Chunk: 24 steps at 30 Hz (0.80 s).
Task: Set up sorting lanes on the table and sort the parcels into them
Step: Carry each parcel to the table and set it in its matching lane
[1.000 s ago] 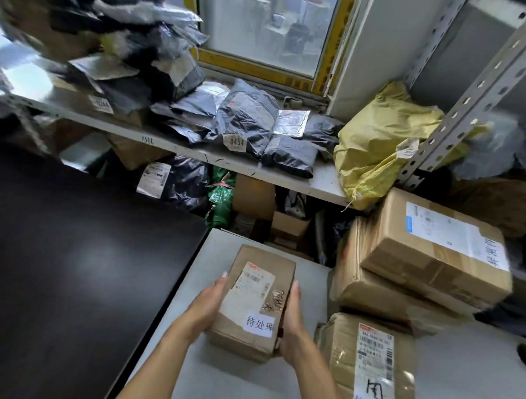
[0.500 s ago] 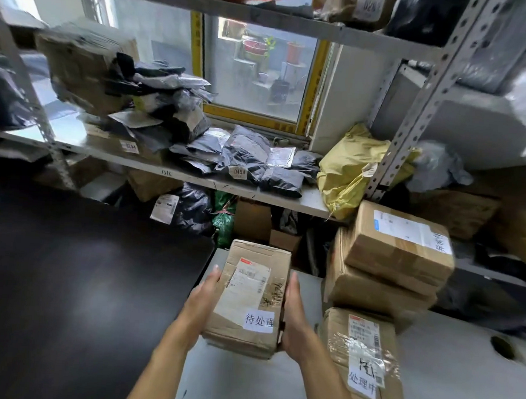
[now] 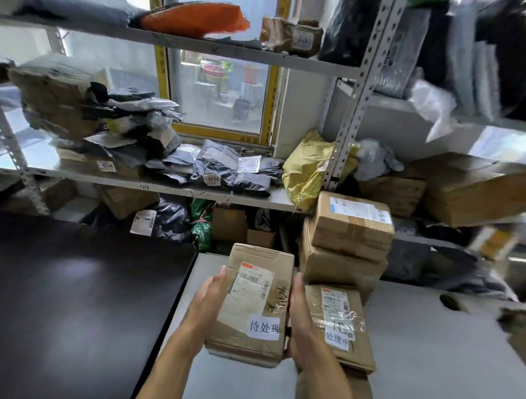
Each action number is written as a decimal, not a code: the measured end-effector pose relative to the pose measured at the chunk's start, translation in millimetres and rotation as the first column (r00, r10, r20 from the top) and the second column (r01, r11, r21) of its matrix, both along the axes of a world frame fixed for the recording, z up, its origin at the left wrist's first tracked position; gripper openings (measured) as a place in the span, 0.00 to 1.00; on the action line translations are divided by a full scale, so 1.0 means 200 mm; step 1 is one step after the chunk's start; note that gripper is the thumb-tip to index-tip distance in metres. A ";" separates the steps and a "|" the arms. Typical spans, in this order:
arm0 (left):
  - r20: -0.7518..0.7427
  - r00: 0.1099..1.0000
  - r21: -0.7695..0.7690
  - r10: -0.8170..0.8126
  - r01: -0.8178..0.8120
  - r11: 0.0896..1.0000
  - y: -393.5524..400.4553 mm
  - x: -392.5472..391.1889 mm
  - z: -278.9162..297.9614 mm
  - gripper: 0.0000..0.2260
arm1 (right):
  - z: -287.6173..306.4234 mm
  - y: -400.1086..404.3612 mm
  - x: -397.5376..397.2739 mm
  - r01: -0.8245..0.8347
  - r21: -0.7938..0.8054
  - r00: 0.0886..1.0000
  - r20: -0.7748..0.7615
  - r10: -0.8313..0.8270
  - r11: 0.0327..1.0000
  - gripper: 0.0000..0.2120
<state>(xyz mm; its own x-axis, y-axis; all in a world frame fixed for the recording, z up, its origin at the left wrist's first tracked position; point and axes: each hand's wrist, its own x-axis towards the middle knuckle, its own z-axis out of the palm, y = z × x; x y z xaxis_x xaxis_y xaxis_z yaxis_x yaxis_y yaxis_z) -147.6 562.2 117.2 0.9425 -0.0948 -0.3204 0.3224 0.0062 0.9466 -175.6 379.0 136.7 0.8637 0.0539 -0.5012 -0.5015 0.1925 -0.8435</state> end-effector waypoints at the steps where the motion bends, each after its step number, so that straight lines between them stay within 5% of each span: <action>1: -0.011 1.000 -0.001 -0.025 0.025 1.000 -0.02 -0.02 0.00 0.33 | 0.00 -0.02 -0.05 0.009 0.018 1.000 0.007 -0.009 1.000 0.40; 15: 0.062 0.989 0.078 -0.134 0.129 0.989 -0.66 -0.45 0.04 0.42 | 0.15 -0.63 -0.71 0.126 0.070 0.989 0.073 -0.131 0.990 0.42; 24: 0.146 0.923 0.014 -0.357 0.359 0.933 -1.54 -1.12 0.25 0.29 | 0.25 -1.37 -1.56 0.339 -0.127 0.940 0.088 -0.330 0.932 0.35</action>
<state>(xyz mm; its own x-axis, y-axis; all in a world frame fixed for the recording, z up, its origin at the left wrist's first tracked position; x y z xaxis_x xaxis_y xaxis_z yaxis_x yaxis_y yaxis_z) -370.6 254.6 167.6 0.8808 -0.4375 -0.1808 0.1660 -0.0723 0.9835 -487.3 105.8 187.6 0.8499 -0.3095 -0.4264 -0.3727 0.2190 -0.9018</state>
